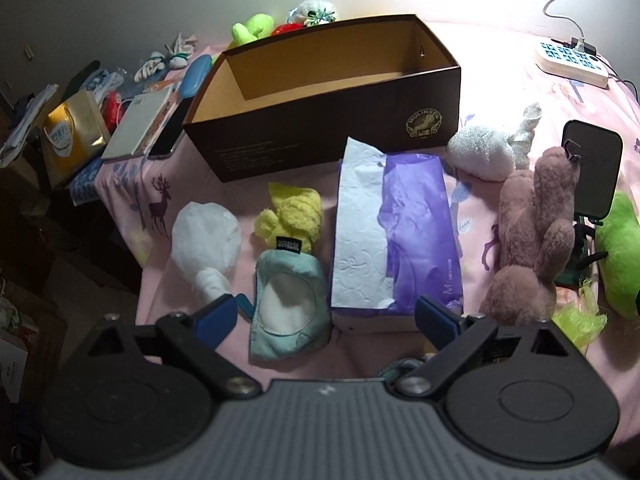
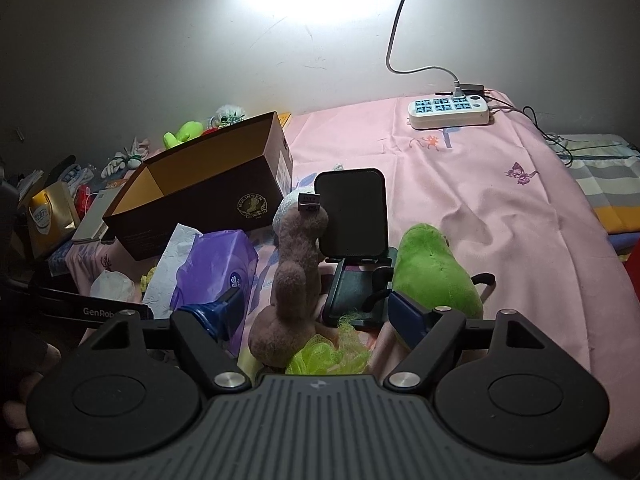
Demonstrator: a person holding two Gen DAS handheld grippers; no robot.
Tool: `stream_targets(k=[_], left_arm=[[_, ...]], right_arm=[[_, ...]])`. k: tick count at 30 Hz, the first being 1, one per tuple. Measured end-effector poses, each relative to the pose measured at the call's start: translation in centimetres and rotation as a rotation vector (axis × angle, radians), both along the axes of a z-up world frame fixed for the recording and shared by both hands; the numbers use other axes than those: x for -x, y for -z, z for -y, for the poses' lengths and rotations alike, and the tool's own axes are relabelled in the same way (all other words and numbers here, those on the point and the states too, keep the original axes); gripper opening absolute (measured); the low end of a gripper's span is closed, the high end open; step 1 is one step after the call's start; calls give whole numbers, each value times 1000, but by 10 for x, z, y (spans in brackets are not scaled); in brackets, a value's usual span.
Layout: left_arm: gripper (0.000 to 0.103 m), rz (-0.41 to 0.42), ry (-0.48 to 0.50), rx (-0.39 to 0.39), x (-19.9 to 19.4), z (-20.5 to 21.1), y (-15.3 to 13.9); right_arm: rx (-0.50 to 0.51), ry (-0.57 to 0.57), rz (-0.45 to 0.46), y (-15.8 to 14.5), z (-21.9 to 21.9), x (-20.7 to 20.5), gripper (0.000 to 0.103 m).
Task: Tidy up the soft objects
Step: 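Move the left gripper toward the grey-and-teal sock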
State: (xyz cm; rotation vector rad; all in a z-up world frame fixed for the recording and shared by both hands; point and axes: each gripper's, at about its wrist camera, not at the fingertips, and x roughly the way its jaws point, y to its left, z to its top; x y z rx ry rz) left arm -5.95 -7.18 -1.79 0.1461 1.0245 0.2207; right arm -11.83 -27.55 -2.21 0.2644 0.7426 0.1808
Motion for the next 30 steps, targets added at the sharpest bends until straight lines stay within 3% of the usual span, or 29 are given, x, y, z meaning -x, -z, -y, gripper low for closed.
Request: stream_targets(k=[13,30], left_arm=[[96,-15,66,-2,-5,27,4],[96,-32,106,47,-5,28,10]], right_arm=[[-49,15,-40,9,19,0,64],[-77,9,-82,17,20,-5,64]])
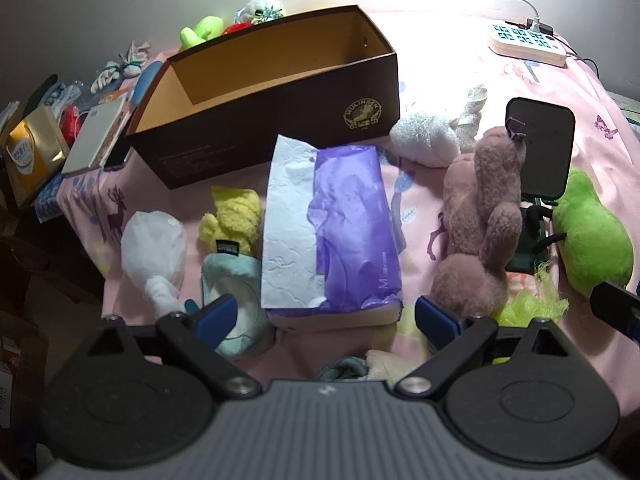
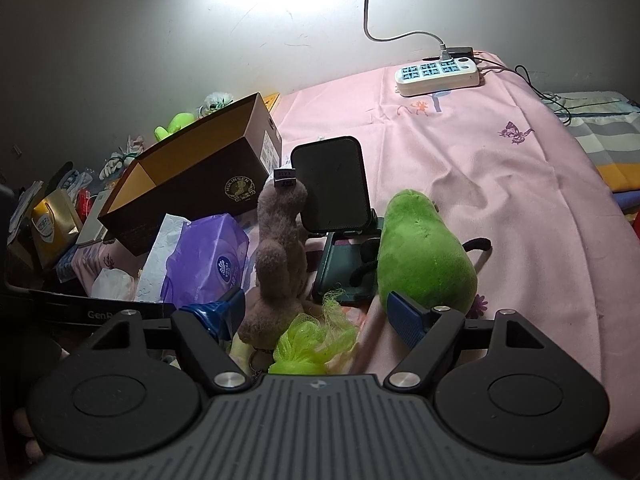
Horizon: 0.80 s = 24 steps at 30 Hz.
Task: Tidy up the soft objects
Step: 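Move the left gripper toward the grey-and-teal sock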
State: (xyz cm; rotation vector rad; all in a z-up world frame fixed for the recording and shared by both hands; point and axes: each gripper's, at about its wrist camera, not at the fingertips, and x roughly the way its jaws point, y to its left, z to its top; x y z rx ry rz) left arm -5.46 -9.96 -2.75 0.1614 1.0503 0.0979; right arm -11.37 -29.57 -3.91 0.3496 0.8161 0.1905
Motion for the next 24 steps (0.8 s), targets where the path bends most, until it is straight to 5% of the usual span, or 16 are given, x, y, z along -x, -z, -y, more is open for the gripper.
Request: stream_targets(k=[5,14,24], left_arm=[[96,-5,5,31,1,-4,2],[96,39,77,230,17,-34,-4],[96,-33,194,343,45,-43,15]], right_arm=[[-6,-2,-15,2,-1,-1,63],[-9,9,-37,6,6,-1,62],[-97,-7,-116,20,15,-2,59]])
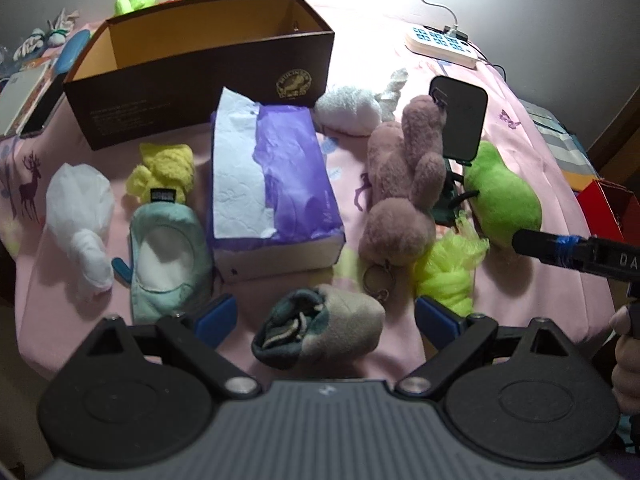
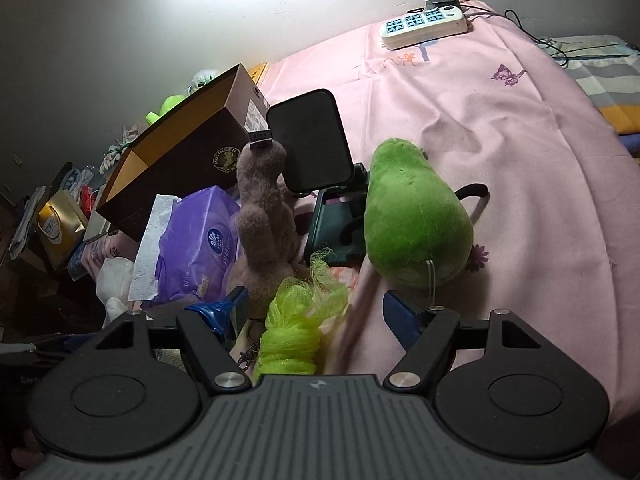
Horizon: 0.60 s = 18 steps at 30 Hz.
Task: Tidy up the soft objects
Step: 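Move the left gripper toward the grey-and-teal sock, then close the left gripper on the grey-and-teal sock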
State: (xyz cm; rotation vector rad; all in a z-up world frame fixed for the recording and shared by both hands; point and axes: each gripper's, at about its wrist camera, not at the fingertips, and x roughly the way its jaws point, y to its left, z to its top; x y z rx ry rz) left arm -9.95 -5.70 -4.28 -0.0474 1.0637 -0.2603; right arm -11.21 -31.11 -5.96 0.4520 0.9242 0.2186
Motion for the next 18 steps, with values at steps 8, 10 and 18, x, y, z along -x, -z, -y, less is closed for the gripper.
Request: stream_targets(k=[8,10,18], left_arm=[[96,-73,-2,21,4,0,31],[96,-78,-18,18,1,0,36],[77,-70,-45,-32,-7,1,45]], right_arm=[[-37,-113,28,-4,-18,-4,54],[-42,-157,32,-5,-26,-6,54],[-25,-197,32,-5,-38,-16,52]])
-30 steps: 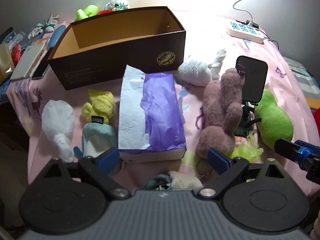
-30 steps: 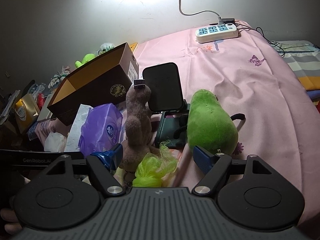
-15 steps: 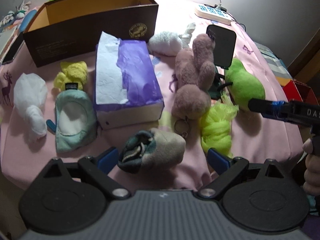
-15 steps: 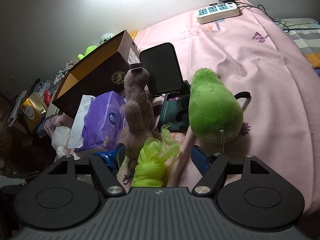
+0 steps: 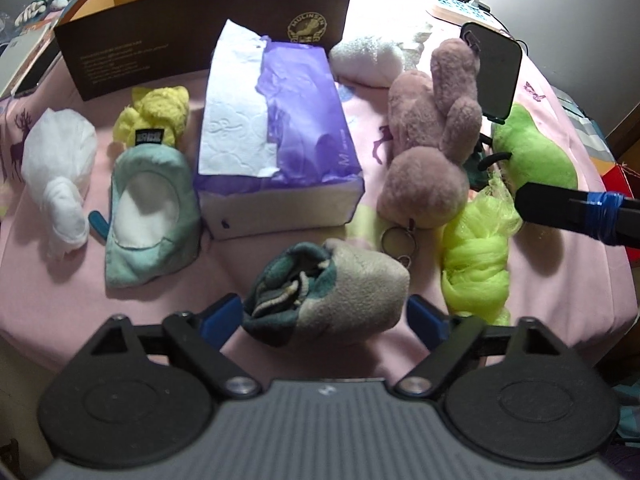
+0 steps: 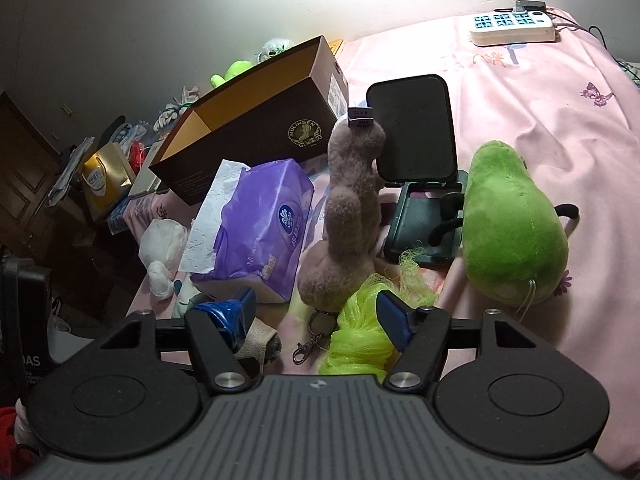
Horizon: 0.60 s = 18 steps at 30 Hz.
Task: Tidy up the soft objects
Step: 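Close the left gripper on the grey-and-teal sock, then lift the sock with the left gripper and carry it over the brown box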
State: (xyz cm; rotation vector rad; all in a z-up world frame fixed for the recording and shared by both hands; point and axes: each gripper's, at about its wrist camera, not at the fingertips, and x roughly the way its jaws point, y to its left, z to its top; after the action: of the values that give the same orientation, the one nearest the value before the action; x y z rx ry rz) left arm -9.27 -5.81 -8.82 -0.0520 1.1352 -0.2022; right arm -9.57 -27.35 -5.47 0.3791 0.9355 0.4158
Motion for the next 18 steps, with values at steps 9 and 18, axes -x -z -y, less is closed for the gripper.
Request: stream_targets(k=[9,18], left_arm=[[59,20,10,-21,1,-2,-4],[42,4,-6,-39,0,-2,-23]], right_arm=[[1,28,-7,1,4,-6,51],[-22,39,23,-5,6,-11,51]])
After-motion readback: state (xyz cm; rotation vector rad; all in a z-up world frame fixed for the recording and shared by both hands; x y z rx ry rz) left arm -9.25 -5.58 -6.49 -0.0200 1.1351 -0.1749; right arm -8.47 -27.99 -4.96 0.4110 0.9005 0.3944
